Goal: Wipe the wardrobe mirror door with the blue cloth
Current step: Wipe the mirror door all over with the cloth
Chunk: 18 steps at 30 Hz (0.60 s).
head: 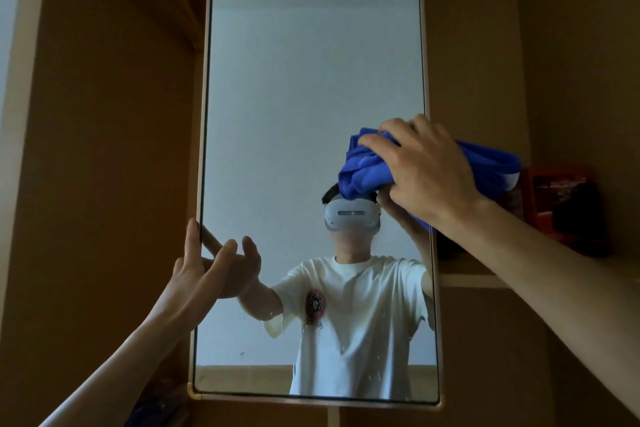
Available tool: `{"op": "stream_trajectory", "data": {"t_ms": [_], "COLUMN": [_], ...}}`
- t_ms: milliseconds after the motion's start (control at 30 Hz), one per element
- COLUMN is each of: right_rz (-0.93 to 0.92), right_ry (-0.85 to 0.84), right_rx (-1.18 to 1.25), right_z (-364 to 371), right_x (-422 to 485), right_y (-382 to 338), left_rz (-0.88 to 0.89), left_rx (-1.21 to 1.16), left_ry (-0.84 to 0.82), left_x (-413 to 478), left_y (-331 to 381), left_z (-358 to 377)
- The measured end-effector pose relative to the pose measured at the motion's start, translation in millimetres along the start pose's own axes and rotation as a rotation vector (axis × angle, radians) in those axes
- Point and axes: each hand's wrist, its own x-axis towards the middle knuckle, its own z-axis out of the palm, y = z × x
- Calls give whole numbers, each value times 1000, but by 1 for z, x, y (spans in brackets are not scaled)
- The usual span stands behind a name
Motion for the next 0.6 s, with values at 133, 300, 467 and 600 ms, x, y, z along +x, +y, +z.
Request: {"op": "stream_trajectory", "data": {"t_ms": [133, 300, 467, 600], "right_rz": [-58, -176, -249, -127], "right_ry": [-36, -109, -111, -51], "right_rx": [45, 134, 37, -46], "right_z": [4, 10, 10, 8], "right_x": [-18, -74, -68, -22], "right_y": [-5, -22, -23, -14], "left_rz": [31, 25, -14, -49], "left_rx": [0, 59, 66, 90], "left_ry": [4, 21, 28, 31], "left_x": [-5, 1, -1, -8], "left_y": [2, -7, 3, 4], "left_z": [2, 1, 6, 12]}}
